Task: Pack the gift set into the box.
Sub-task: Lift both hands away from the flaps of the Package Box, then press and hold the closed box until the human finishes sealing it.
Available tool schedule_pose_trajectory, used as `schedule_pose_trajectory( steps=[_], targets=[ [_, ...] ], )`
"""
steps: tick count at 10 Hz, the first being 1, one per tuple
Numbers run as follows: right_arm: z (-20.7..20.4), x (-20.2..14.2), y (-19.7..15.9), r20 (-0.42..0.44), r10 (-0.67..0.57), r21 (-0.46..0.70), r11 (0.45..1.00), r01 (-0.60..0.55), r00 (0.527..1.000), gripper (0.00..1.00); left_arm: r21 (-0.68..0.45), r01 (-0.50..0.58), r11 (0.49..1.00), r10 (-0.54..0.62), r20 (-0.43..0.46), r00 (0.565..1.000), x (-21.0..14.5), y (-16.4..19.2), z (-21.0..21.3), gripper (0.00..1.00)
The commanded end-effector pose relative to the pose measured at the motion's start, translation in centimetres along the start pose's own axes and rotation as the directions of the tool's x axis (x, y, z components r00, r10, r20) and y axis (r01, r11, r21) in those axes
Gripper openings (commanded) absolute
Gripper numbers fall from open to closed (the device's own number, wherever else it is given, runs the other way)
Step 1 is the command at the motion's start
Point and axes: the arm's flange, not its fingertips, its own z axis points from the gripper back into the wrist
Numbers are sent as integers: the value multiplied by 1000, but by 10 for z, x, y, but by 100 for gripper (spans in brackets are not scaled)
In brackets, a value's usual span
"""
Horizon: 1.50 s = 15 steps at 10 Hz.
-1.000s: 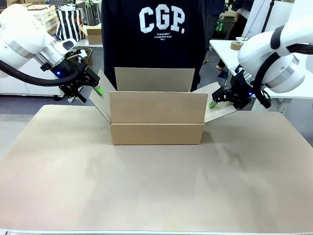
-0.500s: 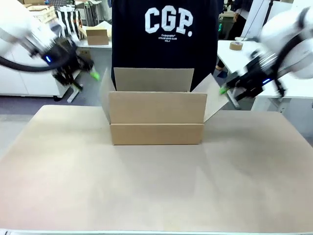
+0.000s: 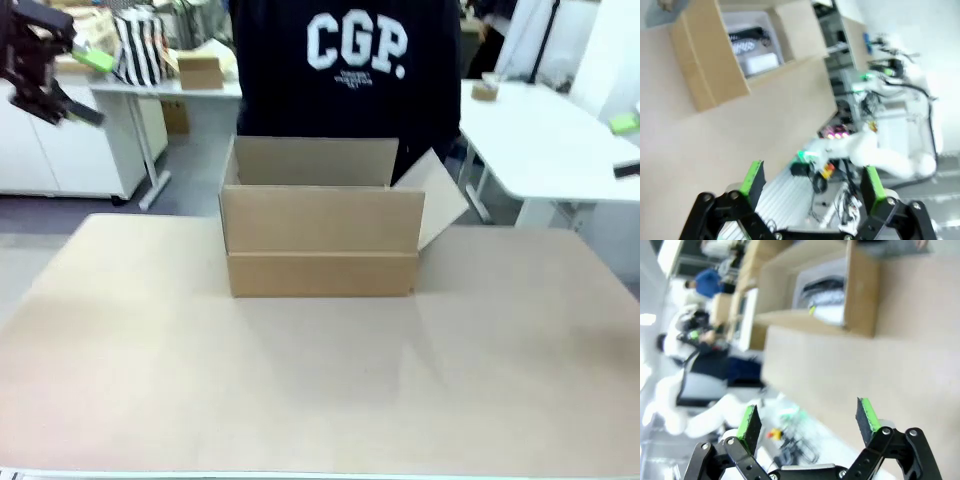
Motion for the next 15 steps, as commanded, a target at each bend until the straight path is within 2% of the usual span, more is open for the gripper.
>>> schedule_pose_trajectory(
  steps=[1,2,3,4,15],
  targets=[
    [10,-11,-27,-56,-26,155,987,35,998,100,-180,11,984,-15,-20,1000,-30,29,21,100],
    [17,-23,-36,5,-33,226,974,31,999,100,-263,-38,964,53,51,997,-43,50,42,100],
    [16,-25,-44,92,-59,220,975,37,994,100,-323,-65,944,118,147,982,-46,68,53,100],
    [15,-24,-22,-43,-30,154,987,37,999,100,-176,6,984,-6,3,1000,-39,26,25,100],
    [15,-24,-22,-43,-30,154,987,37,999,100,-176,6,984,-6,3,1000,-39,26,25,100]
  ],
)
